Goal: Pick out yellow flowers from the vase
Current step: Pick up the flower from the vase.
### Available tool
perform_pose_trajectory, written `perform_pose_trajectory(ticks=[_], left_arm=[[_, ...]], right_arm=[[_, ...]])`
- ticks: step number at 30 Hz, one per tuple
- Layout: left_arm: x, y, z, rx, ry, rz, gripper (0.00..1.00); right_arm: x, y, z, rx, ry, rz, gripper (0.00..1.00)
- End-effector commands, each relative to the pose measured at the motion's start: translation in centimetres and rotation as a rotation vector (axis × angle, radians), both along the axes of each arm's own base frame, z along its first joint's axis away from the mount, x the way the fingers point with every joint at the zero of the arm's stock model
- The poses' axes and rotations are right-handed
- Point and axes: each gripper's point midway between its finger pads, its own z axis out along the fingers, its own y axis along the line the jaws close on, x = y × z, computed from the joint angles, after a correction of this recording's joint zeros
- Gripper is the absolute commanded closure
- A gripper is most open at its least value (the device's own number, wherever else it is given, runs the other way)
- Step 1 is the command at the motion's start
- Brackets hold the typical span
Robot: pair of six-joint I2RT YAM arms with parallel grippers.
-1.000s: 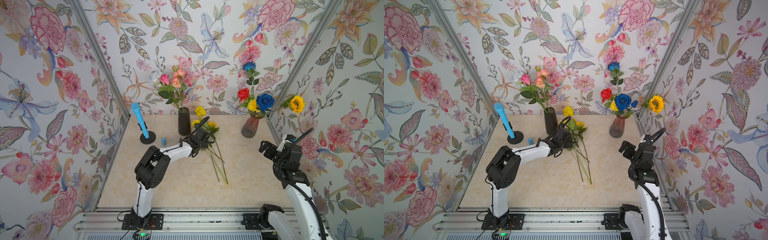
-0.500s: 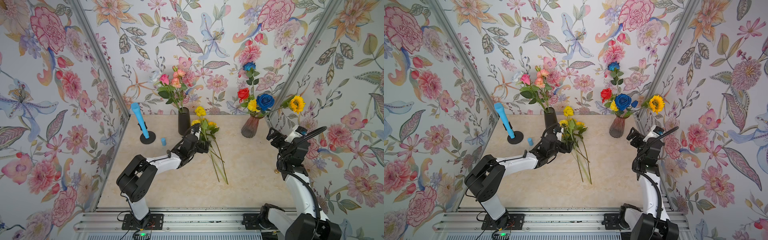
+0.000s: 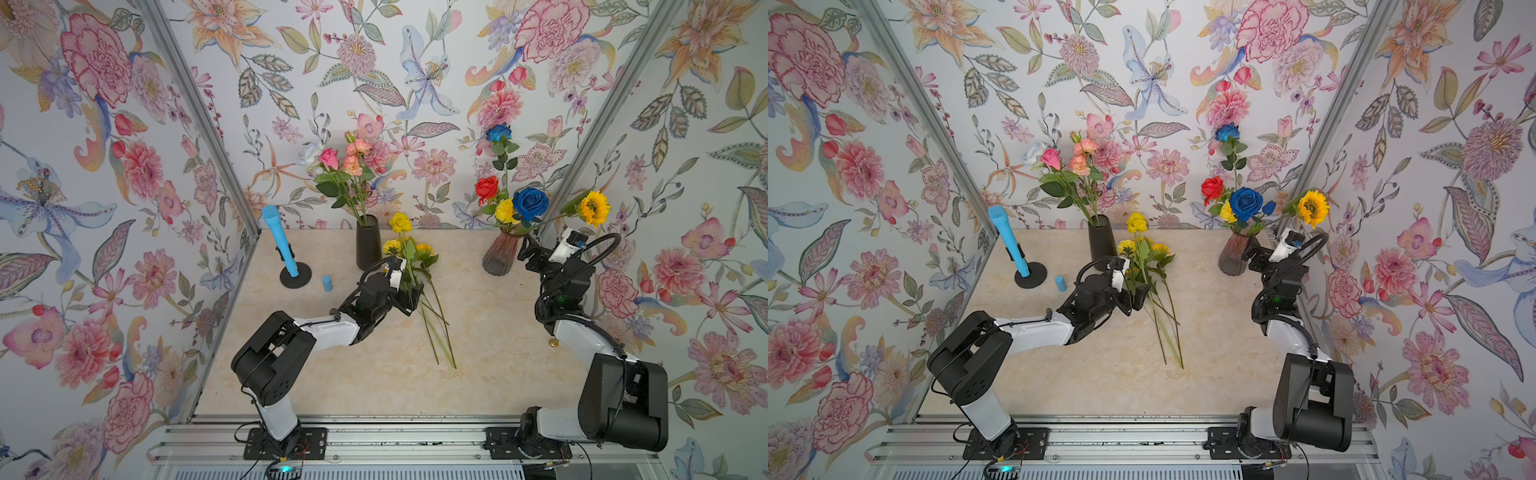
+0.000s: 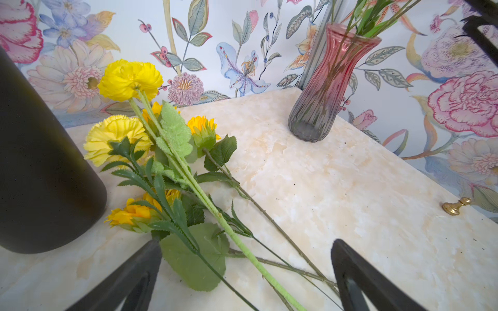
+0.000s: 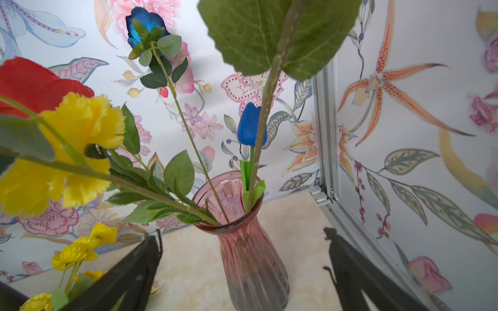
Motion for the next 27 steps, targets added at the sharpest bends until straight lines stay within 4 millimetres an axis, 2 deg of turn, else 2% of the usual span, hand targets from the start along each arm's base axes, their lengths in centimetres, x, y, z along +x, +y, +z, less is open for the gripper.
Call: perform_pose_trajectory(ticks=[1,6,14,23,27], left_arm=[[0.4,-0.2,1.4,-0.010,-0.093,-0.024,0.00],[0.7,-0.8,2.1,-0.020,-0.139,-0.043,0.00],[1.5,-1.6,2.0,0.011,-0.168,-0.060,0.00],[1.7,-2.1,1.7,0.007,-0.166,-0.077,0.00],[1.7,-2.3,2.0,0.004,-0.172,-0.085,0.00]], right_arm=[[0.9,-1.3,3.7,-0.071,-0.132,-0.053,0.00],[2.6,-2.9,3.6,-0.072,-0.165,-0.092,0.03],[5.2,-4.0,2.8,-0.068,-0.199,-0.079,0.11],[6.4,-3.5,2.8,-0.064,-0.221,-0.050,0.29],[6.6,-3.3,3.3,-0.062,-0.234,-0.038,0.30]])
